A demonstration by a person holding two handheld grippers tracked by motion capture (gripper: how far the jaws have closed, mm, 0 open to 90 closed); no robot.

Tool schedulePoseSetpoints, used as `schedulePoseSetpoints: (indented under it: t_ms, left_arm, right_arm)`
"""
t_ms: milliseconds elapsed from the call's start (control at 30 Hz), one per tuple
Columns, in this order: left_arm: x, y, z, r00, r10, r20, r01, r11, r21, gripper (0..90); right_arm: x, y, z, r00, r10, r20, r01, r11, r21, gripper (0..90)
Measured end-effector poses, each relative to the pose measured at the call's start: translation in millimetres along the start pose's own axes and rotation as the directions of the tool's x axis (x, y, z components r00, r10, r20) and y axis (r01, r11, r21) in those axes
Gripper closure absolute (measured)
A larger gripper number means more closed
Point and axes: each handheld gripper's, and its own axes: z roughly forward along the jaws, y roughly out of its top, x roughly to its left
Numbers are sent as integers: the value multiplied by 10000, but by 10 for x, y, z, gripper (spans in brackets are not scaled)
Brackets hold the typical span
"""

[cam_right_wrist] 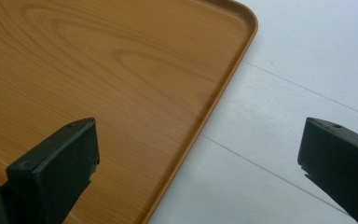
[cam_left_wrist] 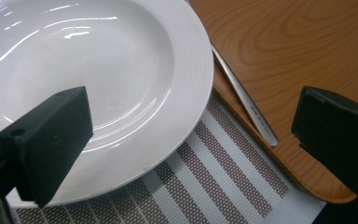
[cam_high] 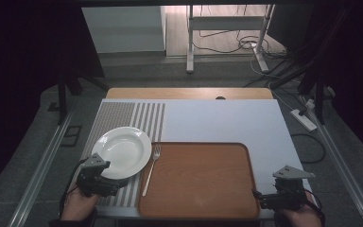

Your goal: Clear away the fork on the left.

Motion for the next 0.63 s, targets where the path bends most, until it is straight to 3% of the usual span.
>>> schedulePoseSetpoints:
  t_ms: [167,367,633]
  left_arm:
    - [6,-42,-58,9999,-93,-90,92,9999,-128,0]
    - [-5,-92,-116,9982,42,-599,-43,10000,-17,0]
    - [22,-101,-135,9991,-69,-425,62,9998,-181,0]
  right_arm:
    - [0,1,2,10000,-4,9,4,10000,33,0]
    - [2,0,3,10000,-8,10,8,10000,43,0]
    - [1,-5,7,10000,-55,48,54,10000,78,0]
